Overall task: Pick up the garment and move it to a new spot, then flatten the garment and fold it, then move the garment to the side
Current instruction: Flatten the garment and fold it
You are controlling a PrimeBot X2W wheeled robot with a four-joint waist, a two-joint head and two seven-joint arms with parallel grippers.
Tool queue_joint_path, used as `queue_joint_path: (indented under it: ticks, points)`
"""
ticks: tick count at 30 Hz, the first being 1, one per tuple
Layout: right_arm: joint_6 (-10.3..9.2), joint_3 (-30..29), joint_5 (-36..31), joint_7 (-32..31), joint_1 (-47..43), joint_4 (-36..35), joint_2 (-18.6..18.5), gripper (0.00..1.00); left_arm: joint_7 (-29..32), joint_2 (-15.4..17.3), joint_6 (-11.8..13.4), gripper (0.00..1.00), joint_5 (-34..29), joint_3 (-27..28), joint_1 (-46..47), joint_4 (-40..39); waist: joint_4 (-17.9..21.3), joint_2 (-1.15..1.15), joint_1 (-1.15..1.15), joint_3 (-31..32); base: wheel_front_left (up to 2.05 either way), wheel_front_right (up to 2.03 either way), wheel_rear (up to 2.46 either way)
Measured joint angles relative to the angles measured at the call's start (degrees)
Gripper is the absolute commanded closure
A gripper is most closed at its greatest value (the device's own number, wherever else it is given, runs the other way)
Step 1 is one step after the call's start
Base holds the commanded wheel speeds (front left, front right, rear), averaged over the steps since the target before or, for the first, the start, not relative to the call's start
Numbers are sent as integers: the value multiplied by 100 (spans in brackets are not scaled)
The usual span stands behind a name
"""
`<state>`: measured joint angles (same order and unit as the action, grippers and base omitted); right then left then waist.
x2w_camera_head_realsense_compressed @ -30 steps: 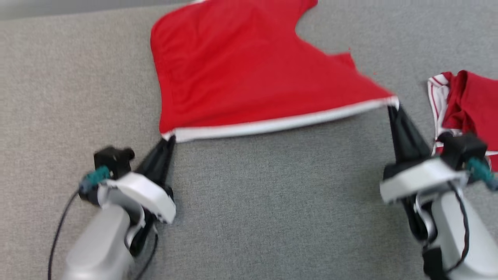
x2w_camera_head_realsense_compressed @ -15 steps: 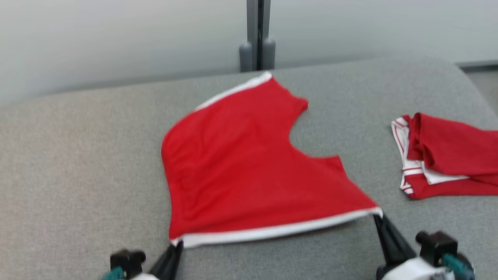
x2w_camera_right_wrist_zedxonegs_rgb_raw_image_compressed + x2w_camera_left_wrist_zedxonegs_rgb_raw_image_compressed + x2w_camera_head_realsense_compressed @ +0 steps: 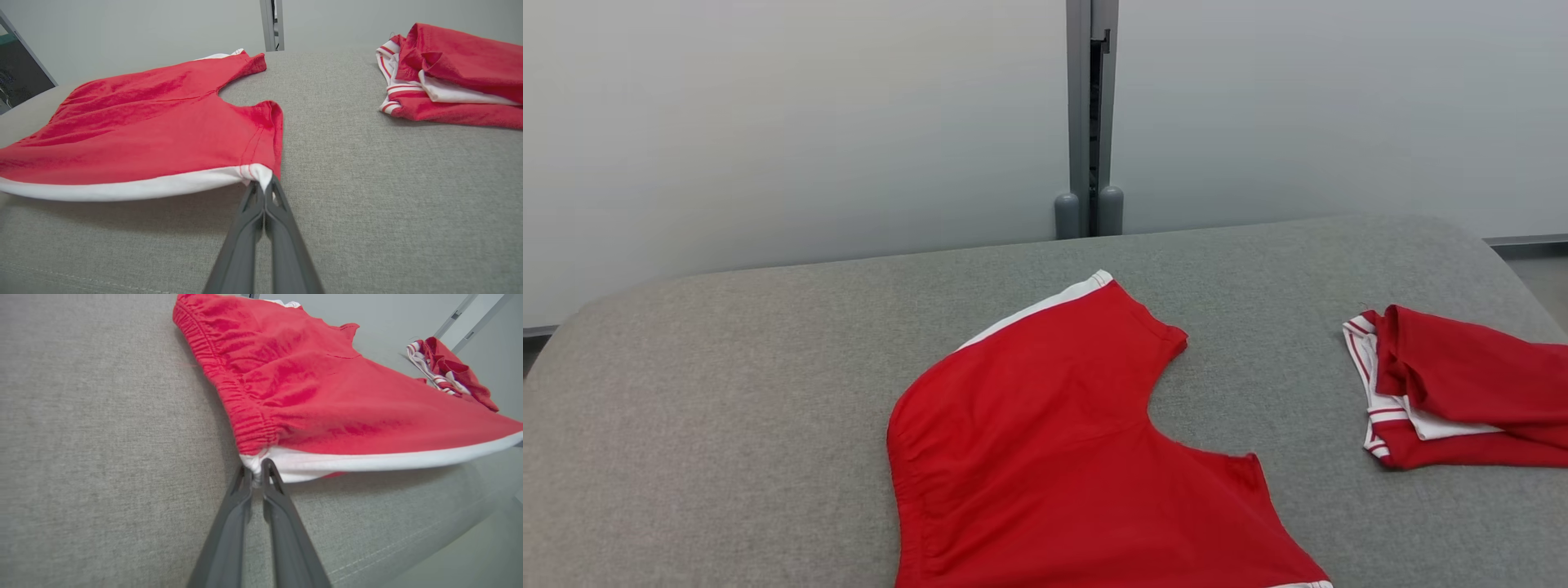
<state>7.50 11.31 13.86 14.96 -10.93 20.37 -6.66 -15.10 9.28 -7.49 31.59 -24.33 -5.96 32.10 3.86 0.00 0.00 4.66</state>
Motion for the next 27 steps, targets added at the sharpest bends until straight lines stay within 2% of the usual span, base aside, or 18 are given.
queue_joint_path:
  ticks: [7,13,20,27]
  points:
    - [0,-212,37,2,-50,-180,-42,100,2,34,0,100,-135,-62,-77,-838,-246,0,0,8,0,0,0]
    - [0,-304,7,2,806,-165,-19,100,1,-66,1,100,-134,-71,227,-1293,-479,0,0,-166,0,0,0]
    - [0,-382,-203,-81,2185,447,-163,100,1,-110,1,100,146,-333,1005,-1088,-761,0,0,-556,0,0,0]
    - [0,-488,-543,-101,3888,1305,-281,100,1,-320,1,100,578,-313,2146,-583,-993,0,0,-1376,0,0,0]
